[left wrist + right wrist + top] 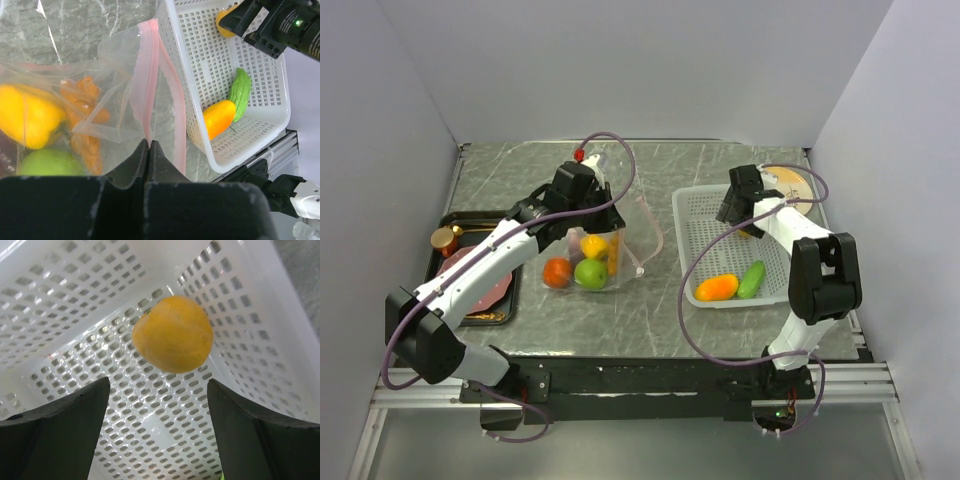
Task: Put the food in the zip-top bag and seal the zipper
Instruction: Pick up the fake fruit from the bin.
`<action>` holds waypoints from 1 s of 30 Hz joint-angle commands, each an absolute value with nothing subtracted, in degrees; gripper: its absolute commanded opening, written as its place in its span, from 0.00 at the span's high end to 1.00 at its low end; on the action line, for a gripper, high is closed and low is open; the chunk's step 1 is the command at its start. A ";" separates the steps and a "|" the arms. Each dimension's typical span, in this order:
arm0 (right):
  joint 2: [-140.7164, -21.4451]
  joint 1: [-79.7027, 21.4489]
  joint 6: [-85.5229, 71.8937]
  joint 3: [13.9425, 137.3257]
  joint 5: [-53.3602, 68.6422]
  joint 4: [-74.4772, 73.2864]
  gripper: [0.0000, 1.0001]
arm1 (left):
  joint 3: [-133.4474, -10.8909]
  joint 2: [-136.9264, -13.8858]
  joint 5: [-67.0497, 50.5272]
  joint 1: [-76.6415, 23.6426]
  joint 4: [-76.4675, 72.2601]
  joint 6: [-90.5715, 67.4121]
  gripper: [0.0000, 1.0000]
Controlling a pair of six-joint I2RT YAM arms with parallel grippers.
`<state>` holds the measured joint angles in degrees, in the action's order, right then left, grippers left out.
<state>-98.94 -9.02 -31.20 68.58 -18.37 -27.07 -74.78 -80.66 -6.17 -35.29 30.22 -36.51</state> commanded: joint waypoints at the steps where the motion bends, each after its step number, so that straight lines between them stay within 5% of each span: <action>1: -100.37 -7.47 -29.97 72.24 -17.76 -25.58 0.14 | -74.97 -78.57 -5.36 -35.16 29.00 -35.16 0.99; 30: -107.76 -6.59 -29.97 75.24 -19.34 -24.44 0.22 | -76.55 -79.80 -4.04 -35.16 30.50 -35.33 0.99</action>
